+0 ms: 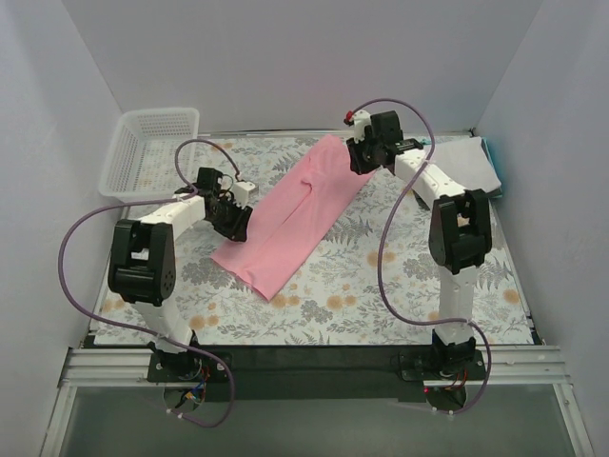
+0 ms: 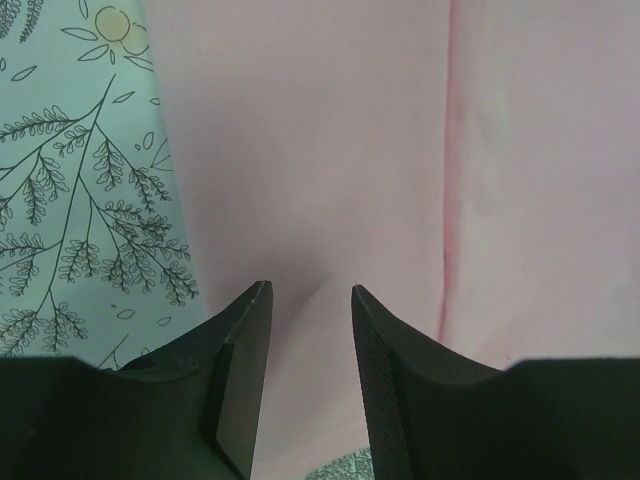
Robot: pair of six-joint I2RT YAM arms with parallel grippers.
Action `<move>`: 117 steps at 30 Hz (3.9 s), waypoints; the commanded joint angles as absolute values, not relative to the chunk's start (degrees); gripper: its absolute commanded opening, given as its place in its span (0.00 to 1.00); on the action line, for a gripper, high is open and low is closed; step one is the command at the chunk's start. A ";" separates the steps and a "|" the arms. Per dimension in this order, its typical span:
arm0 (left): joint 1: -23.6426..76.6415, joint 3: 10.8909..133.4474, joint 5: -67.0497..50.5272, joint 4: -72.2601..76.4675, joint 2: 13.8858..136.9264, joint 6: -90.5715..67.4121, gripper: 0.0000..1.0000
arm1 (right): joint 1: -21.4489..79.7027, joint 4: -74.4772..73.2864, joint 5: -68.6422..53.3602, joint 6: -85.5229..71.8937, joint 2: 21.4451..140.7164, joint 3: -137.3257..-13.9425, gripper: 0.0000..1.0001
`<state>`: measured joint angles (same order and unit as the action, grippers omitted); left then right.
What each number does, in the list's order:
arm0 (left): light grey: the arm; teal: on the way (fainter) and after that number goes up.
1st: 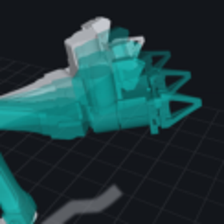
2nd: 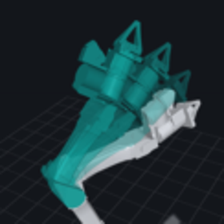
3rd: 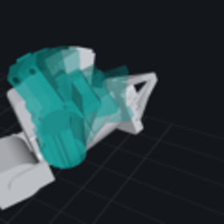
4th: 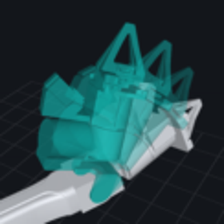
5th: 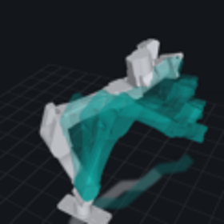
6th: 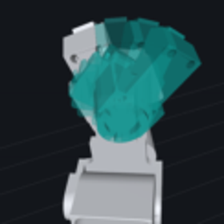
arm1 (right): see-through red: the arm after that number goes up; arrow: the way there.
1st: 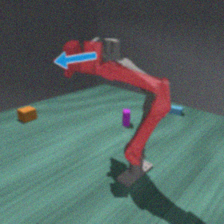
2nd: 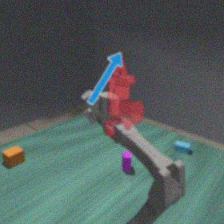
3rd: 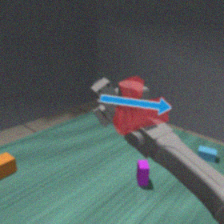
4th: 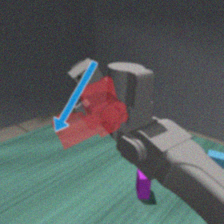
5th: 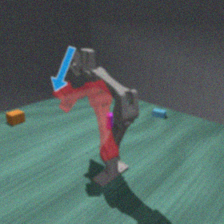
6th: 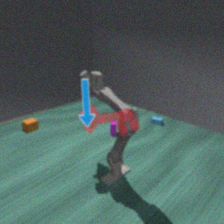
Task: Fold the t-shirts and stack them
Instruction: Fold the tshirt
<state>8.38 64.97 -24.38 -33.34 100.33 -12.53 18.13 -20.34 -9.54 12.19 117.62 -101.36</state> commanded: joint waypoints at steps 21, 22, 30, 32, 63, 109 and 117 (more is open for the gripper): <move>30.13 52.29 -26.18 -37.35 95.09 -9.22 0.29 | 18.19 -18.28 -10.81 10.90 138.07 -112.84 0.22; 32.84 53.08 -26.54 -37.35 95.53 -10.79 0.29 | 18.19 -18.28 -10.98 11.16 138.60 -113.55 0.22; 39.90 57.91 -30.05 -36.74 100.71 -15.90 0.31 | 18.37 -18.37 -12.74 11.60 143.26 -121.81 0.27; 39.90 58.88 -30.06 -36.83 100.99 -17.39 0.34 | 18.37 -18.46 -12.83 11.43 142.74 -121.90 0.29; 41.03 25.32 -35.78 -22.16 51.86 2.73 0.56 | 39.71 -24.27 -17.67 51.94 51.86 -34.03 0.64; 52.73 23.90 -30.32 -16.08 58.63 -1.65 0.00 | 54.93 -22.85 -14.86 56.00 48.17 -24.25 0.01; 49.93 27.33 -27.42 -16.79 55.81 -5.10 0.00 | 53.88 -21.98 -10.55 56.69 49.83 -28.74 0.01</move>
<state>51.64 24.93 -27.68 -15.90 56.45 -3.38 54.39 -21.91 -12.29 56.93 48.80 -25.89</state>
